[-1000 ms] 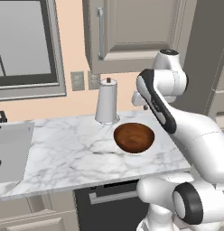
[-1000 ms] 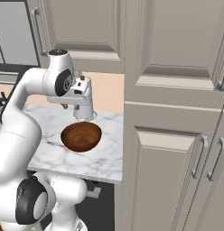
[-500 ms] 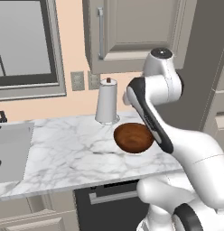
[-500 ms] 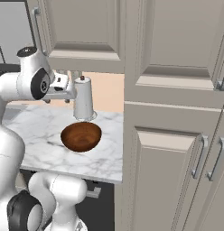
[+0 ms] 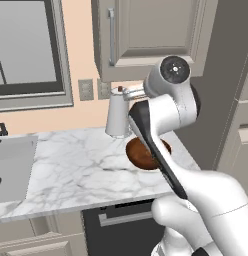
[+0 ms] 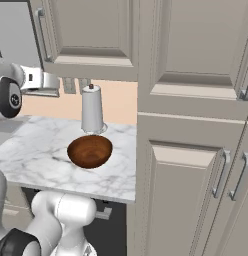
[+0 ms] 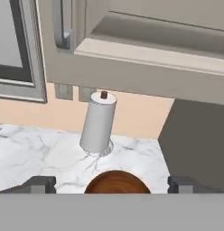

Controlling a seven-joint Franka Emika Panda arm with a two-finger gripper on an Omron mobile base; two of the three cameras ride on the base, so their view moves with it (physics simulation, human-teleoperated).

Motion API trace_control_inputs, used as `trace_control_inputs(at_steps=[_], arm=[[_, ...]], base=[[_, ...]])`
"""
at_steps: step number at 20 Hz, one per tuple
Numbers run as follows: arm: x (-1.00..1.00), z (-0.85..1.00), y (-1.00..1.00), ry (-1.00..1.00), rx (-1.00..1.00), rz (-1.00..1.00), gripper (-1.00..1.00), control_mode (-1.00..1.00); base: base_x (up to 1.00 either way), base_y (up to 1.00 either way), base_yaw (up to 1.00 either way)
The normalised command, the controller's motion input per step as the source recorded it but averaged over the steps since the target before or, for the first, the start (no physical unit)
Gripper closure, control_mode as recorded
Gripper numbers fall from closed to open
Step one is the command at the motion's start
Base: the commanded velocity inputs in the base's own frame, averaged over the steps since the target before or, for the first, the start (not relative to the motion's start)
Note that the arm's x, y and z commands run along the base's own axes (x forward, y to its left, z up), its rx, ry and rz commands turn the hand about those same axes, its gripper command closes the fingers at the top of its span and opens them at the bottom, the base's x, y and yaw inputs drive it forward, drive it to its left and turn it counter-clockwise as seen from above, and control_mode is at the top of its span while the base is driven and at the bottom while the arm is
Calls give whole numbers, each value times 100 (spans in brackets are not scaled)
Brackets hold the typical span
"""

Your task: Open the cabinet and setup a tea strainer by placing it in the bowl upright.

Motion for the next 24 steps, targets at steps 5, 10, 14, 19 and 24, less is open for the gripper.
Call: trace_control_inputs(at_steps=[5,10,14,19,24], arm=[[0,100,49,-42,0,-6,-100,-100],[0,95,41,-30,7,0,-100,-100],[4,41,6,-3,17,4,-100,-100],[12,1,0,5,3,0,-100,-100],[21,0,0,11,0,0,-100,-100]], base=[[0,0,0],[0,0,0],[0,0,0],[0,0,0],[0,0,0]])
